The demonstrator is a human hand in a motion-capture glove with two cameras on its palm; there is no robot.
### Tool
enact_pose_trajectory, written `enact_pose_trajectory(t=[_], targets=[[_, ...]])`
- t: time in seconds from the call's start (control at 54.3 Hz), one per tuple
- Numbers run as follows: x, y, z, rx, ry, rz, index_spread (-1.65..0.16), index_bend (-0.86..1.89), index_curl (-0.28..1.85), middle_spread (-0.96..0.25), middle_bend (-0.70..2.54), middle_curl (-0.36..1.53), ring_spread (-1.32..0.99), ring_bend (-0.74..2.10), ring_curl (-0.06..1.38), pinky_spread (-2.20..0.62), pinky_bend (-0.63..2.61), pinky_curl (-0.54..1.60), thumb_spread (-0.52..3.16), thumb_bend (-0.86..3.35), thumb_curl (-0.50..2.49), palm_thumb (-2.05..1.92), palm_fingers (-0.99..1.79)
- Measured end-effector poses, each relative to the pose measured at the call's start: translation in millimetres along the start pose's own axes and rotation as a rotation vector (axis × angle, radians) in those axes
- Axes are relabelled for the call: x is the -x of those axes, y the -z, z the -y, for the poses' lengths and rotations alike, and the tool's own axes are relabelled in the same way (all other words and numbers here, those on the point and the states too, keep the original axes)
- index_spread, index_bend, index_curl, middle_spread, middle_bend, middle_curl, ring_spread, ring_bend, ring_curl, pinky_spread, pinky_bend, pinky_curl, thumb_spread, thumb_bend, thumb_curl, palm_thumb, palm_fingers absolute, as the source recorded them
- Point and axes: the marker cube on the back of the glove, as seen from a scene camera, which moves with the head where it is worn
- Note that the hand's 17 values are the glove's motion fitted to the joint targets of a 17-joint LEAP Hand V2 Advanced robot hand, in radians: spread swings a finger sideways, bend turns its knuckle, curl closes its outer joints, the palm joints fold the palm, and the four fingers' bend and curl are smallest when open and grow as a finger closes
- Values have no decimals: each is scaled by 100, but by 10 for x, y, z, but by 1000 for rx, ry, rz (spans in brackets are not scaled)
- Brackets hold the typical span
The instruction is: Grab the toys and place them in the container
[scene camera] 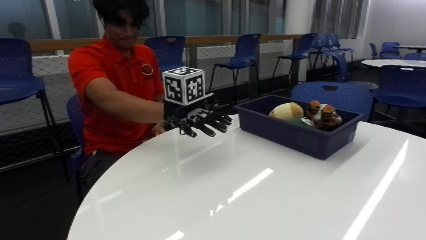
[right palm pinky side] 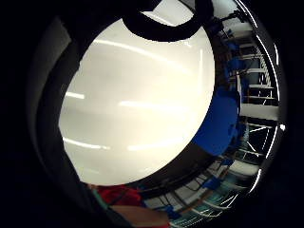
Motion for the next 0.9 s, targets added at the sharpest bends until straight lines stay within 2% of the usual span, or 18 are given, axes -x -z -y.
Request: enact_pose_trajectory(t=[0.902], targets=[[77,16,-290,-48,3,46,-35,13,23,-10,18,35,-6,19,31,6,62,34,110,-7,16,-9,-9]])
